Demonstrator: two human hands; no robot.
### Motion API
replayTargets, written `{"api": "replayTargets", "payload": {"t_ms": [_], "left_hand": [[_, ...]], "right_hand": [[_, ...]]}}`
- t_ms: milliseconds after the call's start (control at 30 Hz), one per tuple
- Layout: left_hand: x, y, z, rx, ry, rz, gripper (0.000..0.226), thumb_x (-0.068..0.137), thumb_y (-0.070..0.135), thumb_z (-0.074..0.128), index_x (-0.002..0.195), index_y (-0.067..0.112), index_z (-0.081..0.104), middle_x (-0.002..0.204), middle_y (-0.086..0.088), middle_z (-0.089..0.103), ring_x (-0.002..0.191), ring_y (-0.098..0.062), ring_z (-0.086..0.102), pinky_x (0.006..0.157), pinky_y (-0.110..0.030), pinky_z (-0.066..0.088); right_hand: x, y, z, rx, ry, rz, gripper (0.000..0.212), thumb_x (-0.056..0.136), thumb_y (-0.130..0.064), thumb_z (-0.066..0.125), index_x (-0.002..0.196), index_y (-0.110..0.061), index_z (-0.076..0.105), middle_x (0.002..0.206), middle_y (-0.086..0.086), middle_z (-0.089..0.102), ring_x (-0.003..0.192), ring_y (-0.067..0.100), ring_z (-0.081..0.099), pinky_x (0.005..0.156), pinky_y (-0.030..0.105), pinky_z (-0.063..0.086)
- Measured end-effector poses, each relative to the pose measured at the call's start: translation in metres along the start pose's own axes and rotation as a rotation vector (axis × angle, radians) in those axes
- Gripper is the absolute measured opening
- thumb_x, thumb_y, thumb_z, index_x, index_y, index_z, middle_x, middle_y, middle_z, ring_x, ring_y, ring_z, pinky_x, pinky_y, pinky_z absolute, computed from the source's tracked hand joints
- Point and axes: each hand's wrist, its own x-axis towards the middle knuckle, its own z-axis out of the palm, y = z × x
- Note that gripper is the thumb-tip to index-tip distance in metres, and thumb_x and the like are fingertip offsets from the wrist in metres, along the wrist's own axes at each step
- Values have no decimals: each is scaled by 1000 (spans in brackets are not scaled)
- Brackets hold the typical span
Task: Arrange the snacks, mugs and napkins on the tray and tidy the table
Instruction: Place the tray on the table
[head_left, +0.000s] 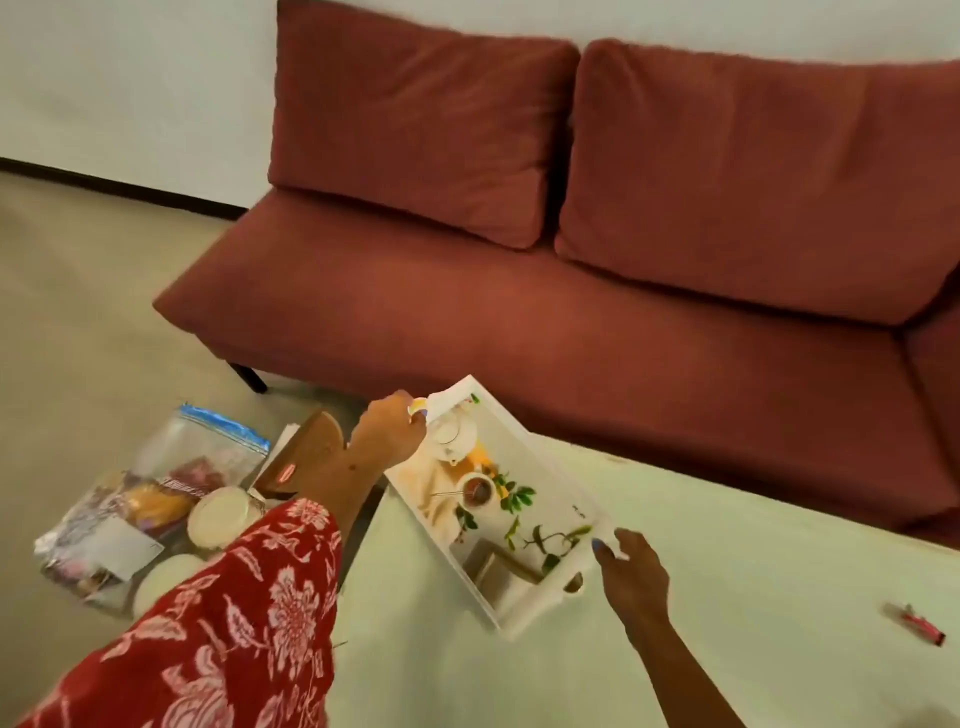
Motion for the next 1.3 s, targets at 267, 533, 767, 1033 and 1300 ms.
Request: {"api": "replayTargets", "payload": {"t_ms": [267,533,767,1033,1300], "left_hand": [[93,-47,54,84,-99,58,31,94,22,41,113,-1,52,113,-22,61,103,-38,56,77,-38,44],[156,-67,98,76,-118,42,44,95,15,37,135,-3,34,139,-25,42,129,-39,38,103,-41,34],[182,-72,106,-2,-100,-52,33,91,6,39,116,-2,59,125,-23,58,118,-38,51,98,-38,42],[134,-101,86,-333,-238,-303,25,87,-4,49,108,-6,62,115,-25,63,100,-37,62,89,-44,52],[11,-116,99,-580,-208,-552,26,81,-7,61,107,-7,62,111,-23,63,88,-32,61,75,-40,55]], "right_hand": [[36,43,82,77,107,347,52,90,-21,60,135,-2,43,133,25,53,125,39,47,102,41,36],[61,70,120,178,335,401,31,92,-11,53,122,-2,55,123,20,61,116,39,54,102,45,39],[67,85,128,373,389,453,15,89,-12,60,102,-10,65,98,16,68,85,30,62,96,49,49],[79,88,66,304,321,316,24,85,-7,63,108,-10,67,92,12,67,71,26,62,84,39,52],[77,121,5,172,193,280,23,86,-7,63,108,-10,68,90,9,66,78,27,62,90,45,53]]}}
